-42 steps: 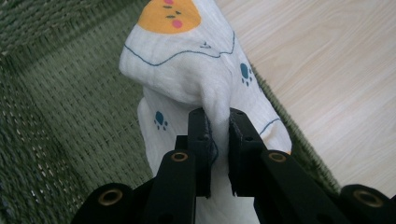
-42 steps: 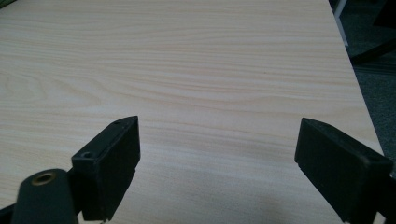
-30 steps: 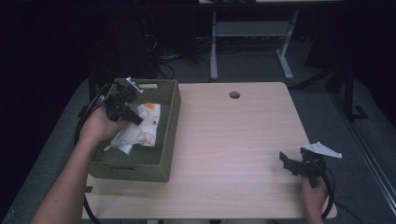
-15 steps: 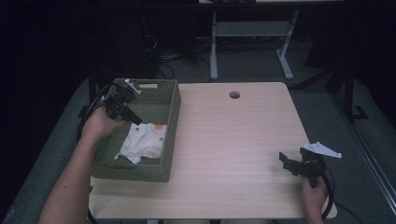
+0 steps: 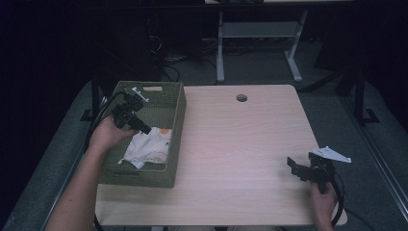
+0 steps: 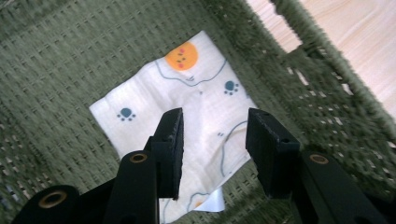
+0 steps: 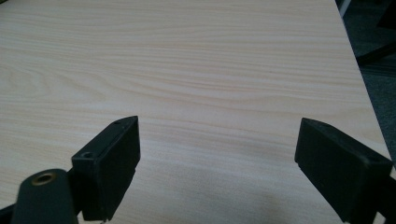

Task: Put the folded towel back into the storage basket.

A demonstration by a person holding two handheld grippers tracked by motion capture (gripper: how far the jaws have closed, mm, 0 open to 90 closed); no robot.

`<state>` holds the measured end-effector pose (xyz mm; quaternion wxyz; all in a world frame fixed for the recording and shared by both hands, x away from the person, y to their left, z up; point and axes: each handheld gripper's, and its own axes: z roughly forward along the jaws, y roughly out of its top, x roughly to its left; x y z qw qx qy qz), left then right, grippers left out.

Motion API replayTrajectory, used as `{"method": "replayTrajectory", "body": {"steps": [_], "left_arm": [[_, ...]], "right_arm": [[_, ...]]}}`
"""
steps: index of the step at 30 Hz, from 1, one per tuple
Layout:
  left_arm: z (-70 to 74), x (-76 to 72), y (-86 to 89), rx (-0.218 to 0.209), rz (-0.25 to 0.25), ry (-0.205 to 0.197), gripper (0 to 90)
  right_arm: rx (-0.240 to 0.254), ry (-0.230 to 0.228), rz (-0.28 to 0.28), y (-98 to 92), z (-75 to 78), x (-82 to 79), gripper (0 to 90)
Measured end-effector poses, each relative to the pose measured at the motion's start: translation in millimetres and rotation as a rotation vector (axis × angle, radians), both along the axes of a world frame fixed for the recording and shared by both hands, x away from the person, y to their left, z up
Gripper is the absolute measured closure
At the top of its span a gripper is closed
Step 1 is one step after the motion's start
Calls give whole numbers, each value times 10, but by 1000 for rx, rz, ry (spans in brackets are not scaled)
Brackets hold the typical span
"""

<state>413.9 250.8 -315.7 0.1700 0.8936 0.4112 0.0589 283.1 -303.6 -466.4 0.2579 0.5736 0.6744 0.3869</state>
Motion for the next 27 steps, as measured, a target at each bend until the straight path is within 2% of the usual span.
{"method": "replayTrajectory", "body": {"steps": [7,13,27], "left_arm": [[34,-66,-26,8,2,-5,573],[106,-124,-94,12,-15,-15,562],[168,-130,-264,16,-37,-9,543]], "right_arm": [[3,1,1,-8,-2,-1,137],[3,3,-1,-2,-2,-1,137],[-1,1,-2,-5,-1,-3,137]]}}
